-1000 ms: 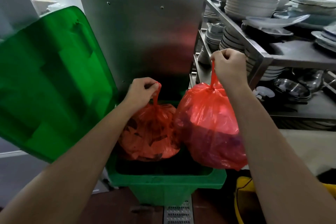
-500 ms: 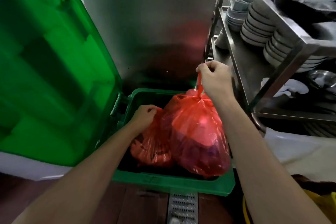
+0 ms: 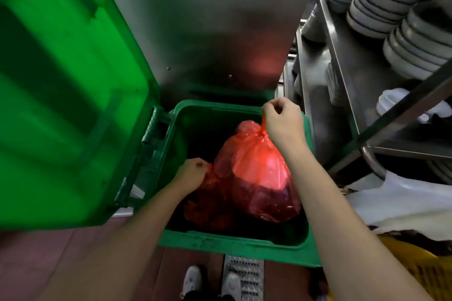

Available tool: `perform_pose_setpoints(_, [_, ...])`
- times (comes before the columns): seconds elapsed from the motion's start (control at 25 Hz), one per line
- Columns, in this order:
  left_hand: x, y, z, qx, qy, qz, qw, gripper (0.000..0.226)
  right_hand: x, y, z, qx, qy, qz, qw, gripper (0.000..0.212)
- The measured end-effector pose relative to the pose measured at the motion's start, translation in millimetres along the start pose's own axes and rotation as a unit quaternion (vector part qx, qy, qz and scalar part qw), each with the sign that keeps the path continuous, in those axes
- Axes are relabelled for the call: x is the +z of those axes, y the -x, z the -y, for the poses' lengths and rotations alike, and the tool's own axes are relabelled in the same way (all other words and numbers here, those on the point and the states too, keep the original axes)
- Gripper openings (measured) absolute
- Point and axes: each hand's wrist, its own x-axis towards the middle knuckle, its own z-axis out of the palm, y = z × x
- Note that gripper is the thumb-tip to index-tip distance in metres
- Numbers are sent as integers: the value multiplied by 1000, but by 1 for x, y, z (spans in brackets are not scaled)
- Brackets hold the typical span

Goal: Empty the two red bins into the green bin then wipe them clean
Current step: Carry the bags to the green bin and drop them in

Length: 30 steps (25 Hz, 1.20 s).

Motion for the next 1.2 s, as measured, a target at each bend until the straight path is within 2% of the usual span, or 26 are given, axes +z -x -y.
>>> perform_pose_setpoints(0.08, [5,-10,7,-15,-20,19,1000,14,14,-3,-14,20,28,11,999,16])
perform_pose_setpoints(0.2, [8,-14,15,-22,-90,58,994,24,29,-2,-36,44,50,36,997,18])
perform_pose_setpoints(0.36, [-1,-8,22,94,-169,-26,981,37,42,6,-62,78,64,67,993,15])
perform_pose_setpoints(0.48, [-6,6,29,160,-180,-51,969,36,50,16,-80,93,89,85,988,15])
perform_pose_setpoints(0.68, [-11,21,32,187,-177,-88,962,32,72,23,-113,117,145,111,976,18])
perform_pose_setpoints(0.92, [-9,23,29,202,-208,-116,950,30,101,29,-136,140,242,174,944,16])
perform_pose_setpoints(1.2, [-14,22,24,207,-203,-124,949,30,102,34,-130,72,206,148,964,18])
